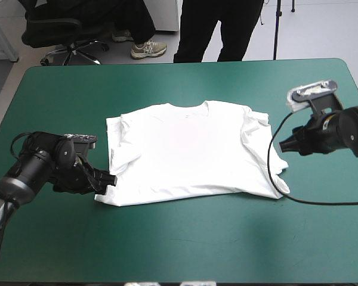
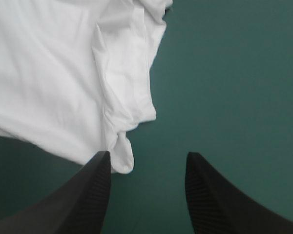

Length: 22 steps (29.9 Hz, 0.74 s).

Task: Fold the cloth

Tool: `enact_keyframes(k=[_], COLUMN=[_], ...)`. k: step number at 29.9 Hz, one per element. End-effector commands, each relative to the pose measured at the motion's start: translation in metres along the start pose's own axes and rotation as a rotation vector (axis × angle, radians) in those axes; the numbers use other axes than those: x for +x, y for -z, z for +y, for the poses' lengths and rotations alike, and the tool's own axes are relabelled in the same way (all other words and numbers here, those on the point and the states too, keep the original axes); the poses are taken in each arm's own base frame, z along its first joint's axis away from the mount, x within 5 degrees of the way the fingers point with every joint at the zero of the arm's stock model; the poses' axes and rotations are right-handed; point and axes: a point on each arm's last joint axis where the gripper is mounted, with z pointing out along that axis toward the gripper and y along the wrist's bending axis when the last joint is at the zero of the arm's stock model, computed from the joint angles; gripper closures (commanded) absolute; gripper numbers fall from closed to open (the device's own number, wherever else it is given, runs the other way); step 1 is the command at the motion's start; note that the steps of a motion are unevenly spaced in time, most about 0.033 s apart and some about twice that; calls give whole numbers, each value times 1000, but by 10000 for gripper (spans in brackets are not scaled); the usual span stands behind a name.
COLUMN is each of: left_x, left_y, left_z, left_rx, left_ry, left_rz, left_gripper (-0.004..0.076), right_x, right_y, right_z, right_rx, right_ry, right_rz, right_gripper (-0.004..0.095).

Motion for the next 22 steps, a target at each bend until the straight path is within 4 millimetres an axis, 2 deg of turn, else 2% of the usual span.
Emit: enact_keyframes(k=[1, 5, 9, 17, 22], left_x=[-7, -18, -26, -33, -28], left_y=[-4, -22, -43, -71, -82], left_z=[-1, -2, -4, -10, -11], left_rx=[-7, -20, -19, 24, 41], left_ry=[2, -4, 1, 19, 25], left_rz=[-39, -17, 44, 124, 158], left_gripper=[161, 161, 164, 248, 278], right_x=[21, 45, 57, 57, 58], right_y=[3, -7, -11, -12, -13], right_z=[-2, 2, 4, 5, 6], right_rx=[39, 32, 30, 22, 14], right_ry=[-6, -8, -10, -17, -20], right_rz=[-28, 21, 29, 22, 19], right_gripper=[449, 449, 449, 449, 449])
